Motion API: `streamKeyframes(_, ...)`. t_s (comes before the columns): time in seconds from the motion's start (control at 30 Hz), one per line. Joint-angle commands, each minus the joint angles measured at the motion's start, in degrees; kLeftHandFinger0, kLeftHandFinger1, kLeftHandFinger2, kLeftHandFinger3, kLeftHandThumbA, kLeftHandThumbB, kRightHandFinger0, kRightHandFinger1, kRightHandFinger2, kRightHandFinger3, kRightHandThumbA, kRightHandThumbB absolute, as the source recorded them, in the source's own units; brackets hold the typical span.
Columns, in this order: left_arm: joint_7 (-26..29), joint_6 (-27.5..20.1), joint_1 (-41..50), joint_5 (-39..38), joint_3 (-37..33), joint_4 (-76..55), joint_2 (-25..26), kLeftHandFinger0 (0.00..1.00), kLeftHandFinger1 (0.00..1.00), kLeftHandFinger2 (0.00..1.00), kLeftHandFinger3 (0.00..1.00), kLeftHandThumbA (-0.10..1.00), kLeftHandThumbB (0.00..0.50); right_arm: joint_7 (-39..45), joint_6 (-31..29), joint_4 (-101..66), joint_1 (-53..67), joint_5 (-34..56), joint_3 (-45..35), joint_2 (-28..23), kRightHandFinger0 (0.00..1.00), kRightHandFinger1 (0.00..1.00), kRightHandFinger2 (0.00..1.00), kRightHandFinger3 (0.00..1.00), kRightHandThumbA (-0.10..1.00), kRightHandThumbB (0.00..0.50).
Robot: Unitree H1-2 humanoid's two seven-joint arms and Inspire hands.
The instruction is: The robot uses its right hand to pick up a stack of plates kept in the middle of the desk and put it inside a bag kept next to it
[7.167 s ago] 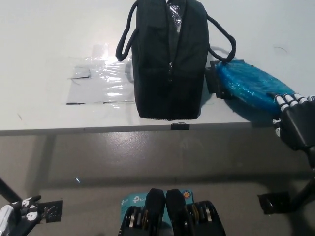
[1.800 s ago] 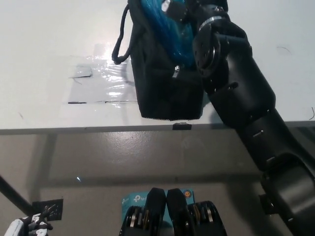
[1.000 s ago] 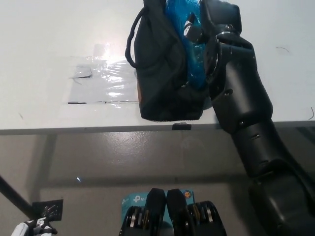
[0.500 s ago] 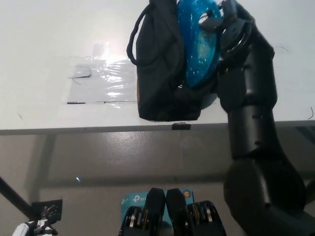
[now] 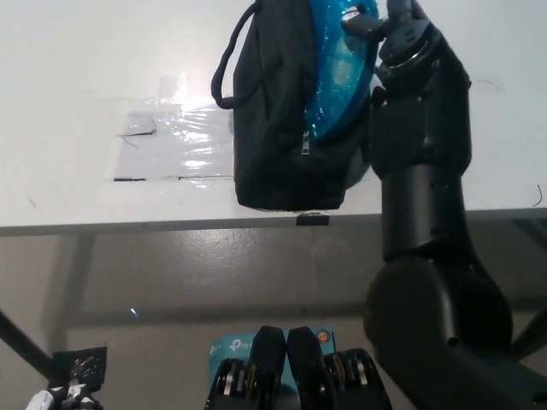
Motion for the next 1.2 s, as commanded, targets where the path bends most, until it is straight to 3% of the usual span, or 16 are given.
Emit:
streamKeyframes(0.0,-0.94,-0.80,0.72,0.65,-0.28,-0.83,0.98,0.62,0.69,0.73,0.77,-0.10,0.000,-0.68,0.13,-2.08,-2.83,-0.34,1.35,1.91,0.00,0.00,0.00,1.00,-0.10,0.088)
streamKeyframes(0.1,-0.96,-0.80,0.72,0.70,-0.28,-0.82,0.98,0.62,0.69,0.73,0.77,-0.10,0.000,-0.68,0.13,-2.13,-2.81,-0.48,1.36,1.95,0.00,0.00,0.00,1.00,-0.10,0.087)
streamKeyframes(0.13,-0.96,-1.01,-0.25,1.08,-0.23,-0.48,1.53,0.61,0.69,0.76,0.78,-0.10,0.001,0.04,0.13,-1.51,-2.47,-3.46,5.56,1.49,0.00,0.00,0.00,1.00,-0.03,0.028)
streamKeyframes(0.17,-0.84,-0.60,-0.22,1.37,-0.31,-0.69,1.52,0.61,0.69,0.76,0.78,-0.10,0.002,0.17,0.13,-1.83,-1.71,-3.11,7.89,1.26,0.00,0.00,0.00,0.93,-0.06,0.041)
streamKeyframes(0.2,-1.12,-0.84,-0.17,1.34,-0.46,-0.77,1.66,0.61,0.69,0.76,0.78,-0.10,0.000,1.47,0.13,-1.84,-0.58,-3.67,11.32,0.79,0.00,0.00,0.00,0.65,-0.10,0.098)
streamKeyframes(0.3,-1.09,-0.84,-0.17,1.33,-0.50,-0.77,1.68,0.61,0.69,0.76,0.78,-0.10,0.000,1.62,0.13,-2.05,-0.25,-2.93,12.46,0.47,0.00,0.00,0.00,0.61,-0.10,0.100)
streamKeyframes(0.33,-0.95,-0.60,-0.16,1.49,-0.71,-0.59,1.44,0.62,0.68,0.74,0.78,-0.10,0.000,4.12,0.13,-2.99,2.79,-4.63,19.55,-0.46,0.00,0.00,0.12,0.68,-0.05,0.137)
streamKeyframes(0.37,-0.80,-0.57,-0.19,0.88,-0.37,-0.32,1.10,0.61,0.68,0.72,0.77,-0.10,0.002,5.78,0.13,-2.32,3.20,-6.01,21.11,-0.63,0.00,0.00,0.11,1.00,-0.08,0.104)
streamKeyframes(0.43,-0.79,-0.82,-0.21,0.87,-0.38,-0.18,1.13,0.61,0.68,0.73,0.77,-0.10,0.000,6.67,0.13,-2.40,3.60,-5.47,22.57,-1.01,0.00,0.00,0.07,1.00,-0.10,0.081)
streamKeyframes(0.47,-1.03,-1.48,-0.22,1.02,-0.63,0.08,1.40,0.61,0.68,0.74,0.78,-0.10,0.000,9.34,0.13,-2.14,4.25,-6.41,23.77,-0.96,0.30,0.35,0.43,1.00,0.08,0.072)
streamKeyframes(0.5,-1.14,-1.51,-0.24,1.00,-0.70,0.08,1.49,0.61,0.68,0.74,0.78,-0.10,0.000,11.55,0.13,-2.15,4.72,-7.62,25.02,-1.05,0.58,0.74,0.89,1.00,0.32,0.146)
streamKeyframes(0.53,-1.19,-1.03,-0.27,0.94,-0.71,-0.11,1.49,0.62,0.69,0.75,0.79,-0.10,0.000,13.69,0.13,-1.42,4.94,-11.05,25.87,-0.97,1.00,1.00,1.00,1.00,0.50,0.220)
streamKeyframes(0.6,-1.16,-1.23,0.26,1.08,-0.88,-0.38,1.50,0.62,0.69,0.74,0.78,-0.10,0.000,13.66,0.13,-1.10,6.61,-12.25,29.89,-2.04,1.00,1.00,1.00,1.00,0.75,0.337)
streamKeyframes(0.8,-1.69,-0.88,0.10,0.89,-1.12,-0.39,1.85,0.62,0.69,0.74,0.78,-0.10,0.000,8.81,0.13,-2.58,8.56,-11.33,30.09,-1.95,1.00,1.00,1.00,1.00,0.81,0.343)
streamKeyframes(1.03,-1.62,-0.79,-0.02,1.32,-1.34,-0.36,1.85,0.63,0.69,0.74,0.78,-0.10,0.000,5.79,0.13,-3.88,10.19,-7.87,28.17,-1.54,1.00,1.00,1.00,1.00,0.79,0.214)
streamKeyframes(1.17,-1.87,-0.90,-0.19,1.24,-1.40,-0.14,1.89,0.61,0.69,0.74,0.77,-0.10,0.000,6.64,0.13,-3.80,9.82,-7.36,27.34,-1.36,1.00,1.00,1.00,1.00,0.77,0.176)
